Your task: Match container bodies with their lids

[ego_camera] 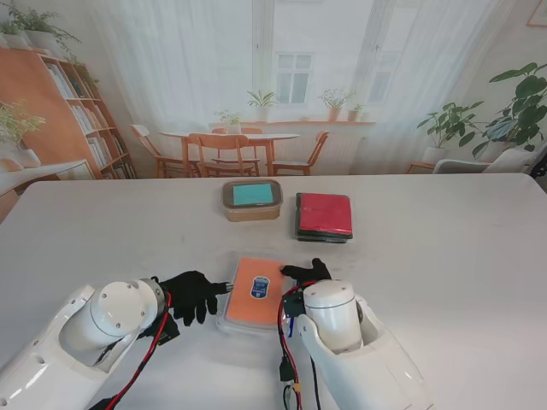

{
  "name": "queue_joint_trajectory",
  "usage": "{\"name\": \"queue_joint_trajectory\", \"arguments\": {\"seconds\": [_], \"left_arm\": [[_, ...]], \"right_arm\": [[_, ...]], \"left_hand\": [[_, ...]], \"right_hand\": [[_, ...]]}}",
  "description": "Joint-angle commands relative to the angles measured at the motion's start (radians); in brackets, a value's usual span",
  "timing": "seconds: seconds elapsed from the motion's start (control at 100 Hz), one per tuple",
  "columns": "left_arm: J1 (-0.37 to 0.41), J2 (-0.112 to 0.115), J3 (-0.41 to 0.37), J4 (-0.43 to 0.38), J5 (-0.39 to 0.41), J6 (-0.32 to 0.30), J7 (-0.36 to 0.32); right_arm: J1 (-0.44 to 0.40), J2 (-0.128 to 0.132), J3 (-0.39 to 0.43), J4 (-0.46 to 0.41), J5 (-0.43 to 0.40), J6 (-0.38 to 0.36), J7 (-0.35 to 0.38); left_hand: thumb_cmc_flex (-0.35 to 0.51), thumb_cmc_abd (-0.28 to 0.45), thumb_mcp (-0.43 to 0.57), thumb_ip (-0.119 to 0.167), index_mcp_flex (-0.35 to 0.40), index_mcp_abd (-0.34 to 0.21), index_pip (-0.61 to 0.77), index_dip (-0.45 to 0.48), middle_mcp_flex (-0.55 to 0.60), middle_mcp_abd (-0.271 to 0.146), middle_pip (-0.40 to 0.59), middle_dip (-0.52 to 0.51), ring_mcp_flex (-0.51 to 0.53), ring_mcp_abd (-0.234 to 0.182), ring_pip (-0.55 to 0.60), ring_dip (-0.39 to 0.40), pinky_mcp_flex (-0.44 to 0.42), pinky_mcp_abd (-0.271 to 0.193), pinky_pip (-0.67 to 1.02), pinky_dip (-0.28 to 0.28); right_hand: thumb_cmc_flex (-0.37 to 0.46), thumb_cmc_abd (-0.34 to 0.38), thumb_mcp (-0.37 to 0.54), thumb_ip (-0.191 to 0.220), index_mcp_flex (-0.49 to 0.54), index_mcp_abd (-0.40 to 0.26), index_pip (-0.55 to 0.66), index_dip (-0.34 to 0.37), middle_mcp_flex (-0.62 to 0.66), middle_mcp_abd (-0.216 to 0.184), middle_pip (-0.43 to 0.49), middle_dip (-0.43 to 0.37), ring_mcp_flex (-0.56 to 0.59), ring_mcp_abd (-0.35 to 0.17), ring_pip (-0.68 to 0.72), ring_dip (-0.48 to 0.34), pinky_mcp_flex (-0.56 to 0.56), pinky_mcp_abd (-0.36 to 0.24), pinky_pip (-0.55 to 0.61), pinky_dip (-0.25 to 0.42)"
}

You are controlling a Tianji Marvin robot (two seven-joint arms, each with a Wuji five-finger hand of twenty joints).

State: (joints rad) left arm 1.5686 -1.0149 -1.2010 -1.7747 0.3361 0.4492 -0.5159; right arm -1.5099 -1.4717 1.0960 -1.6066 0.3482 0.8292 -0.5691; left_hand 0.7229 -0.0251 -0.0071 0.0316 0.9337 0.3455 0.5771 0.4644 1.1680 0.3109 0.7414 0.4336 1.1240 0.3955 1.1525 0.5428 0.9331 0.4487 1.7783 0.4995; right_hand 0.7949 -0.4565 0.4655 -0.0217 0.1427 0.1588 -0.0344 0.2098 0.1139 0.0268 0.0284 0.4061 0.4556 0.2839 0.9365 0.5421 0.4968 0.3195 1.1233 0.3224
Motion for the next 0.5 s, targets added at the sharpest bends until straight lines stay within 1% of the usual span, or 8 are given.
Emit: {"name": "queue_joint_trajectory", "arguments": {"seconds": [0.0,0.12,0.21,0.26,0.28,0.3,0.4,0.49], "left_arm": [[0.006,-0.004,0.002,0.0,-0.002,0.001,-0.002],[0.004,-0.004,0.004,0.001,-0.004,0.001,-0.002],[0.001,-0.004,0.007,0.002,-0.006,0.001,-0.004],[-0.001,-0.004,0.01,0.002,-0.009,0.0,-0.004],[-0.002,-0.004,0.01,0.002,-0.01,0.0,-0.005],[-0.003,-0.004,0.011,0.002,-0.012,0.001,-0.005],[-0.005,-0.003,0.016,0.0,-0.017,-0.001,-0.008],[-0.004,-0.003,0.017,-0.002,-0.02,-0.001,-0.009]], "right_arm": [[-0.01,0.0,0.004,0.009,0.008,-0.004,0.009],[-0.009,0.006,0.002,0.009,0.006,-0.016,0.016],[-0.009,0.012,0.0,0.008,0.007,-0.021,0.031],[-0.007,0.017,-0.002,0.008,0.007,-0.022,0.045],[-0.006,0.019,-0.002,0.008,0.007,-0.021,0.051],[-0.005,0.021,-0.003,0.008,0.007,-0.02,0.057],[0.002,0.026,-0.008,0.01,0.011,-0.015,0.083],[0.009,0.021,-0.009,0.019,0.024,-0.017,0.073]], "left_hand": [[0.022,-0.009,-0.014,-0.003,0.029,-0.02,0.011,-0.007,0.039,-0.011,0.031,0.009,0.033,0.096,0.055,0.004,0.063,-0.161,0.133,-0.005],[0.023,-0.01,-0.014,-0.003,0.029,-0.018,0.011,-0.007,0.039,-0.01,0.031,0.009,0.033,0.096,0.055,0.004,0.063,-0.16,0.133,-0.005],[0.023,-0.009,-0.014,-0.003,0.028,-0.019,0.01,-0.007,0.038,-0.011,0.031,0.009,0.033,0.096,0.055,0.004,0.063,-0.16,0.133,-0.005],[0.022,-0.01,-0.015,-0.003,0.029,-0.019,0.01,-0.007,0.038,-0.011,0.031,0.009,0.033,0.096,0.055,0.004,0.063,-0.16,0.133,-0.005],[0.022,-0.009,-0.014,-0.003,0.029,-0.019,0.01,-0.007,0.038,-0.011,0.031,0.009,0.033,0.096,0.055,0.004,0.063,-0.16,0.133,-0.005],[0.024,-0.01,-0.014,-0.003,0.028,-0.018,0.01,-0.007,0.039,-0.01,0.031,0.009,0.033,0.096,0.055,0.004,0.063,-0.16,0.133,-0.005],[0.022,-0.01,-0.014,-0.003,0.029,-0.019,0.011,-0.007,0.039,-0.012,0.032,0.009,0.033,0.095,0.055,0.004,0.063,-0.16,0.133,-0.004],[0.024,-0.009,-0.013,-0.003,0.029,-0.018,0.011,-0.007,0.039,-0.011,0.032,0.009,0.033,0.096,0.054,0.004,0.063,-0.16,0.133,-0.004]], "right_hand": [[0.014,0.028,0.02,0.028,0.017,-0.023,-0.011,-0.024,0.007,0.151,-0.033,-0.047,0.048,0.016,-0.018,-0.017,0.067,-0.06,0.13,0.037],[-0.039,0.026,0.0,0.034,0.019,-0.046,-0.01,-0.046,0.007,0.154,-0.034,-0.07,0.061,0.048,-0.073,-0.045,0.081,-0.045,0.122,0.026],[-0.052,0.022,-0.003,0.034,0.021,-0.058,-0.003,-0.043,0.01,0.161,-0.027,-0.067,0.079,0.056,-0.078,-0.049,0.092,-0.043,0.122,0.023],[-0.054,0.017,0.001,0.035,0.018,-0.061,0.01,-0.026,0.007,0.162,-0.014,-0.049,0.09,0.058,-0.084,-0.053,0.096,-0.042,0.124,0.02],[-0.052,0.015,0.005,0.033,0.011,-0.061,0.009,0.04,0.007,0.164,-0.018,-0.02,0.095,0.058,-0.082,-0.052,0.1,-0.045,0.129,0.013],[-0.05,0.014,0.007,0.032,0.01,-0.061,0.009,0.057,0.008,0.165,-0.017,-0.012,0.099,0.057,-0.08,-0.052,0.103,-0.046,0.132,0.012],[-0.04,0.01,0.01,0.032,0.008,-0.054,0.012,0.081,0.001,0.172,0.003,0.018,0.113,0.053,-0.075,-0.051,0.111,-0.049,0.14,0.013],[-0.034,0.014,0.011,0.033,0.007,-0.048,0.01,0.087,0.0,0.166,-0.003,0.017,0.091,0.036,-0.076,-0.049,0.103,-0.051,0.14,0.013]]}}
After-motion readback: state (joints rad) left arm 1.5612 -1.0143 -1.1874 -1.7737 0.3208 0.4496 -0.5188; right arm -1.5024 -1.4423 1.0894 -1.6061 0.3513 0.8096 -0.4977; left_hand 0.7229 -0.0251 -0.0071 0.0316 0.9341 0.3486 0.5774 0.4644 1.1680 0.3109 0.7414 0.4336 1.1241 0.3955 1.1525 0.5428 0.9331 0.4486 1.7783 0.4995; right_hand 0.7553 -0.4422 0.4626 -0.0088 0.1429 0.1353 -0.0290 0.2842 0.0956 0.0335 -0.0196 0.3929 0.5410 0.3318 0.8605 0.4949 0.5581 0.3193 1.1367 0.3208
